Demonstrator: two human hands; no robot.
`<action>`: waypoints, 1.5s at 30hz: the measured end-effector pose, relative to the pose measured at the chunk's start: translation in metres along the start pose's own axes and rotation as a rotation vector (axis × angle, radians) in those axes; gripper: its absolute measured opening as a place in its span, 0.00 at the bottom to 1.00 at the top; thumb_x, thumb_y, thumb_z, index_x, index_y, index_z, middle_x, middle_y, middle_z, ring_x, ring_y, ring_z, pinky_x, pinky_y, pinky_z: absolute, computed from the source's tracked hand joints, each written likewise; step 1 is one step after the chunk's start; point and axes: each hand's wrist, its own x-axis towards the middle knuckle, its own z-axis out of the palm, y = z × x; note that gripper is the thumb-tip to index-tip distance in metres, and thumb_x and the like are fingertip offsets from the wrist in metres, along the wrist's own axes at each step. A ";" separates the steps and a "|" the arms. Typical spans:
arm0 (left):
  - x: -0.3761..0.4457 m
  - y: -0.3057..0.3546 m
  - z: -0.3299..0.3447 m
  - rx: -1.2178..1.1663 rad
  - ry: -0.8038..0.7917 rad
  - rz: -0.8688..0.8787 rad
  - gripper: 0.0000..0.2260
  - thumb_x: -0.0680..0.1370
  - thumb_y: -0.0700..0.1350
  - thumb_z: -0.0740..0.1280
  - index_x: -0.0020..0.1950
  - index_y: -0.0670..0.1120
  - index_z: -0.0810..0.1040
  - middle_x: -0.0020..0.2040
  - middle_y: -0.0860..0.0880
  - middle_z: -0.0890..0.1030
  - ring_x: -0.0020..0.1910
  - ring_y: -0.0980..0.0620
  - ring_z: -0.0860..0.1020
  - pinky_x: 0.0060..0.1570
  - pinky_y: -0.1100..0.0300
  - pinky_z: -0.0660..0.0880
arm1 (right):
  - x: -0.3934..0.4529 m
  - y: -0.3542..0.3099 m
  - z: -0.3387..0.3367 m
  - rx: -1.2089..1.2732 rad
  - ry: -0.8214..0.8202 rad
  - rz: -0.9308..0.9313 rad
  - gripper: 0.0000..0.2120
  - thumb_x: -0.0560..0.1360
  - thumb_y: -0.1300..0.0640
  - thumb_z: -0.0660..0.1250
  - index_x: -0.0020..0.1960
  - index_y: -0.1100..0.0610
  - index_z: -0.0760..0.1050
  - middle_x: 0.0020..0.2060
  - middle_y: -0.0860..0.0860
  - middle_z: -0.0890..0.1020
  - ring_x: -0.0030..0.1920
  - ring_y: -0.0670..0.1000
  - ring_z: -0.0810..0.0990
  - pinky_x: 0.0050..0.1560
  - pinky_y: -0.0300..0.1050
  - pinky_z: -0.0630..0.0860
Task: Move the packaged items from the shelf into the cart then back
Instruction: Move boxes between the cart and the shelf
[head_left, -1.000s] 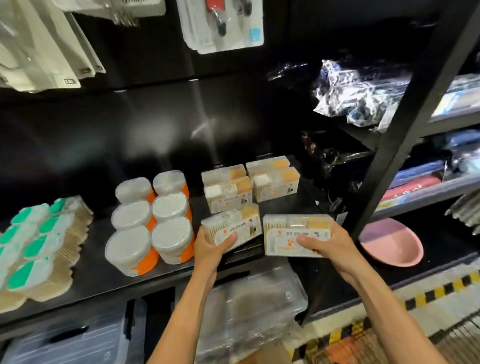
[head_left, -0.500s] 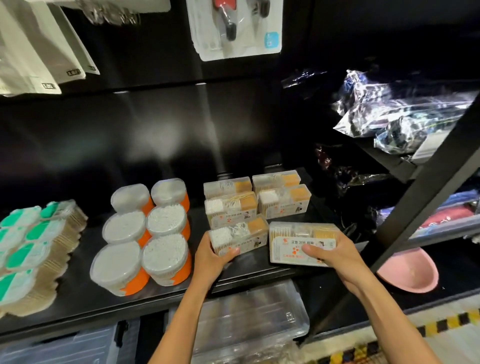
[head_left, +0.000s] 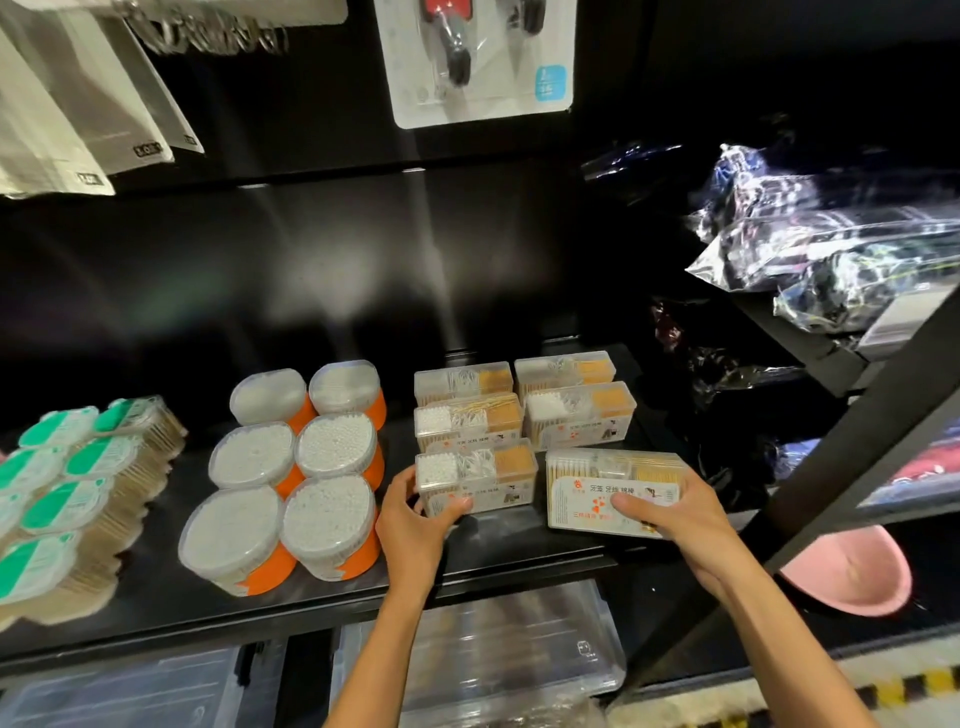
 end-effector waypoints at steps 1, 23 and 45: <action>0.000 0.000 0.000 -0.001 0.002 0.002 0.27 0.65 0.34 0.78 0.61 0.45 0.74 0.54 0.49 0.79 0.49 0.66 0.76 0.49 0.76 0.73 | 0.001 0.001 -0.001 -0.002 0.002 0.001 0.37 0.53 0.54 0.81 0.61 0.56 0.74 0.52 0.52 0.84 0.53 0.52 0.83 0.58 0.56 0.78; -0.079 -0.007 0.014 0.423 -0.068 0.539 0.13 0.74 0.40 0.70 0.57 0.48 0.74 0.53 0.53 0.76 0.53 0.59 0.73 0.56 0.67 0.69 | 0.019 0.001 -0.006 -0.011 0.060 -0.059 0.27 0.63 0.65 0.78 0.59 0.54 0.73 0.52 0.52 0.83 0.53 0.51 0.82 0.54 0.50 0.79; -0.023 -0.019 0.018 0.897 -0.627 1.085 0.18 0.78 0.56 0.61 0.60 0.46 0.79 0.58 0.49 0.77 0.59 0.52 0.74 0.56 0.61 0.74 | 0.035 0.028 0.001 -0.207 0.185 -0.190 0.43 0.60 0.64 0.81 0.69 0.53 0.64 0.55 0.49 0.78 0.55 0.48 0.78 0.58 0.44 0.76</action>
